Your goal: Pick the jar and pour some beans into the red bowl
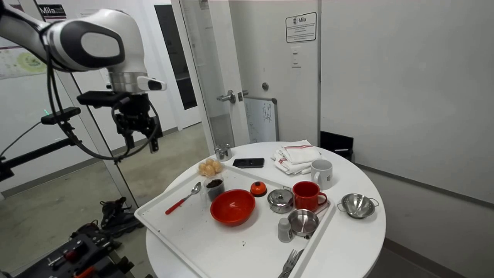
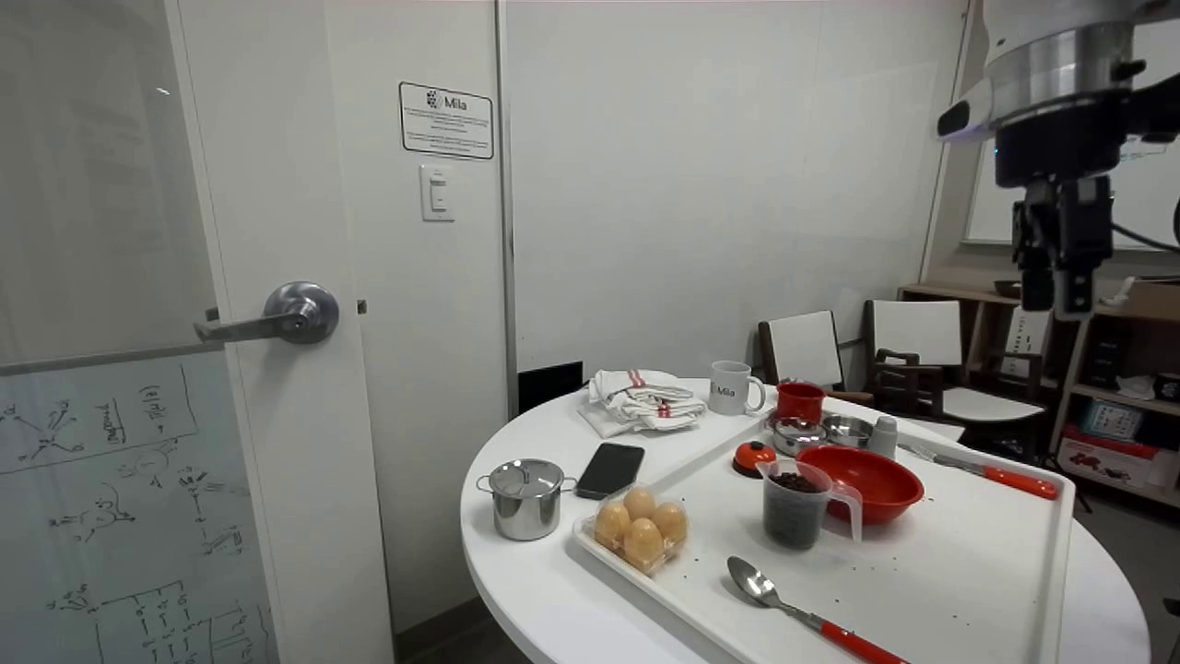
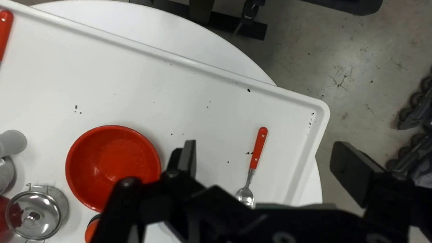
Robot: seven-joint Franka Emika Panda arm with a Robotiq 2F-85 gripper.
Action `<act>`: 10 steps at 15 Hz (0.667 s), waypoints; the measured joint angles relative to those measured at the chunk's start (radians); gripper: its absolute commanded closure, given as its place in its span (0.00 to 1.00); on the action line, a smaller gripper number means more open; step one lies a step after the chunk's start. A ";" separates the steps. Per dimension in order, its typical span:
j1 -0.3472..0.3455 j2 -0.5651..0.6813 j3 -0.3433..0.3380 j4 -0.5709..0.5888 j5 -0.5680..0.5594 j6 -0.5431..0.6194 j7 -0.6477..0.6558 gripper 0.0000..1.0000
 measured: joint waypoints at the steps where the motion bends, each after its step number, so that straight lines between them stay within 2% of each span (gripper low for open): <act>1: -0.001 0.047 0.000 0.001 0.000 0.034 0.000 0.00; 10: -0.027 0.397 0.000 0.075 0.003 0.255 0.006 0.00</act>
